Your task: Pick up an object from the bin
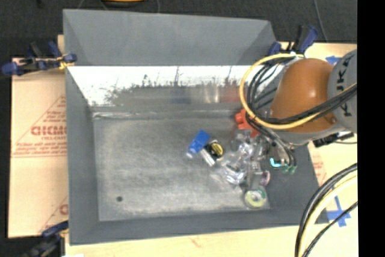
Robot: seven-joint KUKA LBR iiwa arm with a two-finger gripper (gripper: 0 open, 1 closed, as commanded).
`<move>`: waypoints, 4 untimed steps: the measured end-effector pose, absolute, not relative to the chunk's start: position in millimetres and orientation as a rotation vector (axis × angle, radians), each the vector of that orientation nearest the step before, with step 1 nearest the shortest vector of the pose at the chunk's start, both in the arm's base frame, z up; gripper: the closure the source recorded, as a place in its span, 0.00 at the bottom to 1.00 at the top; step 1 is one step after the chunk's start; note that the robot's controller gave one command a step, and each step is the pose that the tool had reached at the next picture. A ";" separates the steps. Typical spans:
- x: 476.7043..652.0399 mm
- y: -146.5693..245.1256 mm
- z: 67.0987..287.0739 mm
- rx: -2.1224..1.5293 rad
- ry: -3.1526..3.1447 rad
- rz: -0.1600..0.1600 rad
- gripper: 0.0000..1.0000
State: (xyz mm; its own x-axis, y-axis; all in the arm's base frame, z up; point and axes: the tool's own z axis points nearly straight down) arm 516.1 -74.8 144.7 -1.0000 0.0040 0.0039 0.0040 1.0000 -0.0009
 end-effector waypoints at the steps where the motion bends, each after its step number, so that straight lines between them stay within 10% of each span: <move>1: 523.9 -102.0 75.2 -0.432 -3.134 -0.002 0.00; 2: 530.7 -104.1 81.5 -0.431 -3.161 0.005 1.00; 3: 550.0 -116.2 155.4 -0.418 -3.125 0.002 1.00; 4: 475.7 -91.8 143.0 -0.172 -3.133 0.000 1.00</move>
Offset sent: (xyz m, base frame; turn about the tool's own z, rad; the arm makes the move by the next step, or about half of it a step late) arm 0.0013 -0.0273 -0.0747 0.2748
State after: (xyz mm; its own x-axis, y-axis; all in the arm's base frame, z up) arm 475.7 -91.8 143.0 -0.9940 0.1096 0.0042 0.1096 0.9940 -0.0004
